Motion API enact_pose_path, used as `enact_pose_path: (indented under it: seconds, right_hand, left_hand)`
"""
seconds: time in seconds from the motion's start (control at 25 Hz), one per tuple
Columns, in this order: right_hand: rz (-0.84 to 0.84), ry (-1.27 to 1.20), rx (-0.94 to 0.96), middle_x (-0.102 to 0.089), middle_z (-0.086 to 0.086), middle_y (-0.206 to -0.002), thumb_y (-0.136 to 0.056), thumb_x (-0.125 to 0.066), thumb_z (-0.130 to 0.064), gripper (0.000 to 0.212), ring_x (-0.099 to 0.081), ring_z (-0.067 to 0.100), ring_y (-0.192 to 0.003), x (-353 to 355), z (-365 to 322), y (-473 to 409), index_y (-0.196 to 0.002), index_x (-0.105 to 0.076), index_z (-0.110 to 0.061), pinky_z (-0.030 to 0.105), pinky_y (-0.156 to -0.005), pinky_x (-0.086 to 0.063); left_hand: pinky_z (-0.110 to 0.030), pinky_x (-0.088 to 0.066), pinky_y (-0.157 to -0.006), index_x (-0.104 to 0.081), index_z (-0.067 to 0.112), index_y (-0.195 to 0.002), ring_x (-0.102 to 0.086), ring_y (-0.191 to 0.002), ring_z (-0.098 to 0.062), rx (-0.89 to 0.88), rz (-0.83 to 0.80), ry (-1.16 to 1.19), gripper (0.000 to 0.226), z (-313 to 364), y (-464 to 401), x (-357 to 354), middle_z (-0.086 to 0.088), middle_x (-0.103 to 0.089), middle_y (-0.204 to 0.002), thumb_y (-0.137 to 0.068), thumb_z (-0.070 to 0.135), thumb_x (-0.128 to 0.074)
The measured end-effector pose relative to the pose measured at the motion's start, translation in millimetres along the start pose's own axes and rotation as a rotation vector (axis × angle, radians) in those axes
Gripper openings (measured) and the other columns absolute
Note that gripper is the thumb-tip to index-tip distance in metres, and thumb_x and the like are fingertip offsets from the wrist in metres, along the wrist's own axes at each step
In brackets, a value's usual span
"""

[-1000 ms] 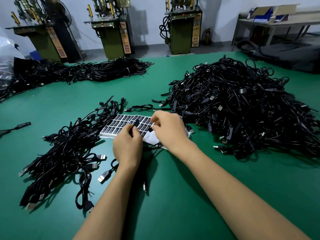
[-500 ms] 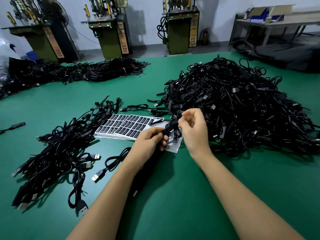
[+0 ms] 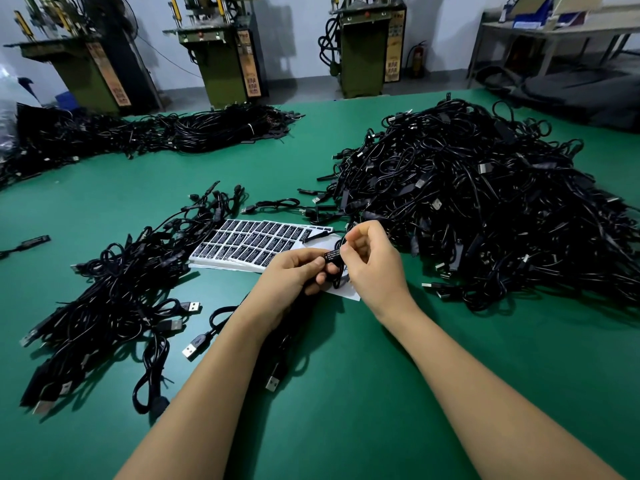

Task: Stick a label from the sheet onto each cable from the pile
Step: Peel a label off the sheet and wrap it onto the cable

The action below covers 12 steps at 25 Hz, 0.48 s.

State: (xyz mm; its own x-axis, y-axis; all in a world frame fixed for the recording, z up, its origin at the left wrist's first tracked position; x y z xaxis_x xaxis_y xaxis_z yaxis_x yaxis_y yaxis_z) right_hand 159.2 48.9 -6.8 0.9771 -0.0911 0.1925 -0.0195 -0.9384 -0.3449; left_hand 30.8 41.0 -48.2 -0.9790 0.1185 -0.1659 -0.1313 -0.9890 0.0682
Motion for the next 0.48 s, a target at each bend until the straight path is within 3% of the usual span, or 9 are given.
enact_pose_path:
  seconds: [0.16,0.48]
  right_hand:
    - [0.017,-0.002,-0.030,-0.054,-0.008,-0.075,-0.088,-0.060,-0.006,0.018,-0.049,-0.005,-0.067,3,6,-1,-0.085,-0.050,-0.020,0.012,-0.064,-0.040]
    - [0.044,0.015,-0.101,-0.054,-0.007,-0.075,-0.088,-0.060,-0.008,0.013,-0.049,-0.002,-0.065,3,16,-3,-0.086,-0.051,-0.017,0.010,-0.061,-0.039]
  left_hand:
    - [-0.010,-0.032,-0.039,-0.055,-0.015,-0.113,-0.045,-0.050,-0.005,0.040,0.017,0.041,0.024,-5,-3,4,-0.008,-0.061,-0.073,-0.098,-0.005,-0.040]
    - [-0.009,-0.031,-0.039,-0.055,-0.013,-0.115,-0.044,-0.049,-0.004,0.068,0.026,0.018,0.024,-8,-6,6,-0.009,-0.058,-0.075,-0.098,-0.004,-0.040]
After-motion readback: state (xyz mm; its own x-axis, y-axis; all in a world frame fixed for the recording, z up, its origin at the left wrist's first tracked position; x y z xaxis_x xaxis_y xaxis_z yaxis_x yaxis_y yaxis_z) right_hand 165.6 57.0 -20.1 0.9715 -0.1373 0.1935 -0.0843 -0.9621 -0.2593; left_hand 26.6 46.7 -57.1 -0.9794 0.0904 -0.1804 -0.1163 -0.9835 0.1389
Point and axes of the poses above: each hand's wrist, its own y-axis away from the middle knuckle, its own x-axis out of the back of the hand, z = x × y, the point moved 10 cm from there along -y, towards the middle knuckle
